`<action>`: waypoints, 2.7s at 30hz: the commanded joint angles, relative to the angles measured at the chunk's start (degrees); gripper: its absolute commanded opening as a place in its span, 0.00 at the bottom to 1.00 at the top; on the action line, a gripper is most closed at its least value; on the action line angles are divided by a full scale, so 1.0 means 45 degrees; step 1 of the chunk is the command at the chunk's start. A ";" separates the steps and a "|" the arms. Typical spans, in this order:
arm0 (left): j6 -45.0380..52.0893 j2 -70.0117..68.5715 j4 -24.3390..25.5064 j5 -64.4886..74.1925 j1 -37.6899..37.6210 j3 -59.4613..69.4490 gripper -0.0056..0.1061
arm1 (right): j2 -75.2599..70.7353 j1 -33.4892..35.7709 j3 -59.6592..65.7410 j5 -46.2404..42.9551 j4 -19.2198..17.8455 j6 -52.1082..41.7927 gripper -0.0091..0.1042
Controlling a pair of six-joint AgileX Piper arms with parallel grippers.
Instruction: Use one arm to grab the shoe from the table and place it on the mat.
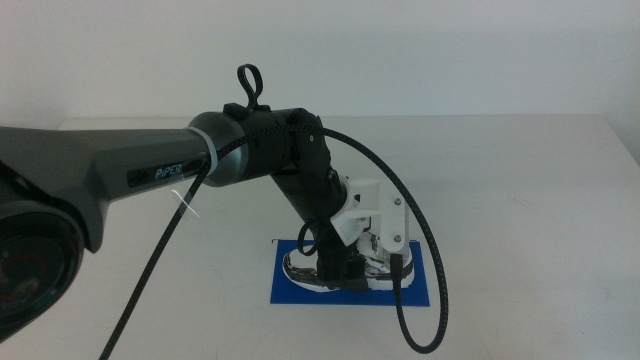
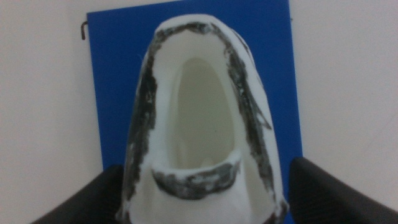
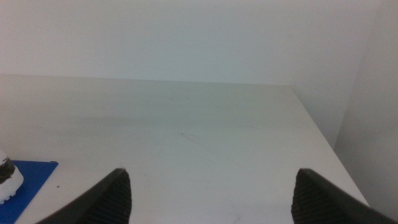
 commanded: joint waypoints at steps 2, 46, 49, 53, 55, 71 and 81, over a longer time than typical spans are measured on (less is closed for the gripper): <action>-0.0147 -0.0822 -0.0466 -0.0130 -0.0016 -0.0366 0.89 | -0.0257 0.0040 -0.0121 -0.1010 -0.0108 -0.0161 0.67; -0.1990 -0.8142 -0.7358 -0.0287 0.6101 -0.0366 0.84 | -0.0257 0.0040 -0.0121 -0.1010 -0.0108 -0.0161 0.67; -0.2397 -0.8832 -0.7288 -0.1146 0.6520 0.0056 0.84 | -0.0257 0.0040 -0.0121 -0.1010 -0.0108 -0.0161 0.67; -0.4582 -1.0763 -0.5595 -0.3157 0.6785 0.1941 0.84 | -0.0257 0.0040 -0.0121 -0.1010 -0.0108 -0.0161 0.67; -0.5931 -1.1749 -0.4476 -0.3913 0.6786 0.2979 0.84 | -0.0257 0.0040 -0.0121 -0.1010 -0.0108 -0.0161 0.67; -1.5229 -1.8992 0.3208 -1.0517 0.6786 1.2275 0.84 | -0.0257 0.0040 -0.0121 -0.1010 -0.0108 -0.0161 0.67; -1.8039 -2.3627 0.6310 -1.0074 0.6786 1.7544 0.84 | -0.0257 0.0040 -0.0121 -0.1010 -0.0108 -0.0161 0.67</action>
